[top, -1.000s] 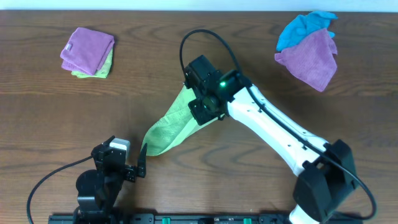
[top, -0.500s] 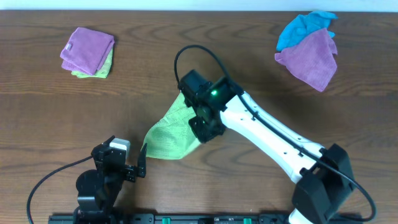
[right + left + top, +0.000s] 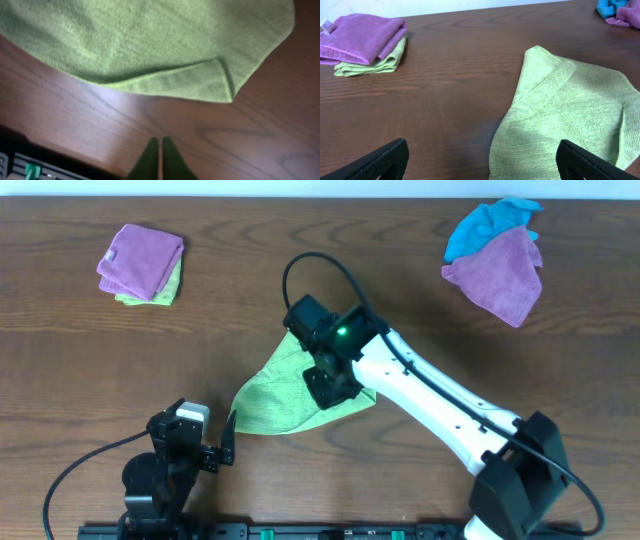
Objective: Fold the cloth
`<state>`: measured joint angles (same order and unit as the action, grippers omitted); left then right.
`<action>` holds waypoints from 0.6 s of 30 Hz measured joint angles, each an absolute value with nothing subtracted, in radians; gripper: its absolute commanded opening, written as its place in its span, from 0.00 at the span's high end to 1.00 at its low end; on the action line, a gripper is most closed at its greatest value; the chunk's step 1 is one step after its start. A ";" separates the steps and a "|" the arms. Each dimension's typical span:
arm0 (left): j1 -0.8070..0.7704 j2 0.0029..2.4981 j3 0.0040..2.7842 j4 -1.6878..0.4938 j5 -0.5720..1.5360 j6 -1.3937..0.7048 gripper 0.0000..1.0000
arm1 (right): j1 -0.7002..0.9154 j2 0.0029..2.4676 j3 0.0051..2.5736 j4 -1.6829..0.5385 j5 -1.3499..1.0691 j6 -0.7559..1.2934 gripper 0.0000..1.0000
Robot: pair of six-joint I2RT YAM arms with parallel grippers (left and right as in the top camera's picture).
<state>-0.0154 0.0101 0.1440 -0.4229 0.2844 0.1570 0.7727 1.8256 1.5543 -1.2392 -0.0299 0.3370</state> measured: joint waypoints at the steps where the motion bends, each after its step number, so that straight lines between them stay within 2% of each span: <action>1: -0.015 0.010 0.144 -0.423 0.284 0.157 0.05 | 0.770 1.826 1.554 -1.236 -0.030 0.337 0.98; 7: -0.015 0.010 0.144 -0.423 0.284 0.157 0.05 | 0.757 1.750 1.551 -1.199 -0.020 0.337 0.99; 18: -0.015 0.010 0.144 -0.423 0.319 0.134 0.05 | 0.756 1.248 1.550 -1.311 0.042 0.328 0.98</action>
